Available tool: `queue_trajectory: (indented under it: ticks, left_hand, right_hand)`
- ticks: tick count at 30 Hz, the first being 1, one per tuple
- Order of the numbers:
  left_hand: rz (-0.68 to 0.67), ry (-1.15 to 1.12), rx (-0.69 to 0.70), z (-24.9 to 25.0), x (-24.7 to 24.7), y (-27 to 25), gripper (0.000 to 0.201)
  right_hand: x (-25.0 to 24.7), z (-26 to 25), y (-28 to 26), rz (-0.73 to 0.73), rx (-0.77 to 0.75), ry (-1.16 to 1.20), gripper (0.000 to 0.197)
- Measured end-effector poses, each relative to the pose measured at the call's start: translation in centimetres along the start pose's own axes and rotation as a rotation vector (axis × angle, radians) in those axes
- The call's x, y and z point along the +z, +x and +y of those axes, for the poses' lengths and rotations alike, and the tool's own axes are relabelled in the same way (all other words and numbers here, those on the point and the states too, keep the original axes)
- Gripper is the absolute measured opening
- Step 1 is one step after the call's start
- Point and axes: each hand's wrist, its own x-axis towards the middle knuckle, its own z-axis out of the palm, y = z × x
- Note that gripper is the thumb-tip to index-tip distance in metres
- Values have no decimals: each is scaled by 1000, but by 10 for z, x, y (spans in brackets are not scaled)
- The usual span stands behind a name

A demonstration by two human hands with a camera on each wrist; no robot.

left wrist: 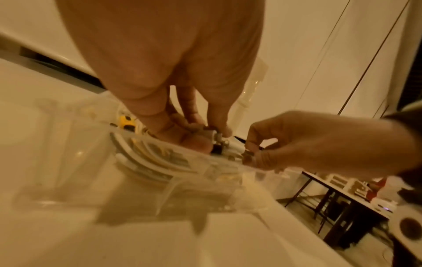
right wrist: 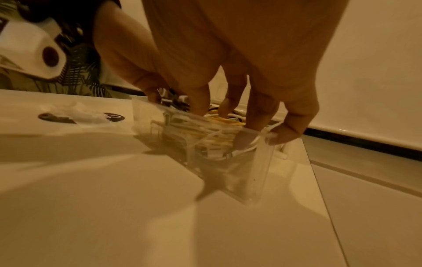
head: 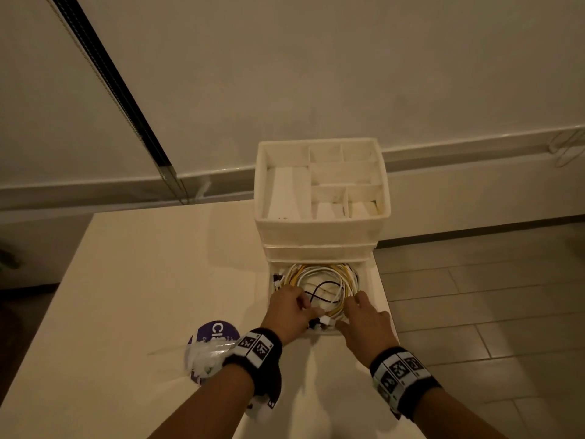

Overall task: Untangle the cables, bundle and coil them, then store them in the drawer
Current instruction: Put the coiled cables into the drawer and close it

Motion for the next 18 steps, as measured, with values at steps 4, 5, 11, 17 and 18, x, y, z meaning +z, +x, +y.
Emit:
queue_trajectory:
  ticks: [4,5,11,17,18]
  left_hand:
    - [-49,93,21,-1,5,9,37]
    - [-48,130,20,-1,5,10,38]
    - [-20,324,42,-9,4,11,41]
    - [-68,346,23,-8,2,5,38]
    - [-81,334,19,-9,3,3,37]
  right_hand:
    - [-4,-4,5,-25,3,59,28]
    - [-3,-4,5,-25,-15,69,28]
    - [8,14,-10,-55,-184,19,33]
    - [7,34,-4,-85,-266,-51,30]
    - [5,36,-2,-85,-270,-32,30]
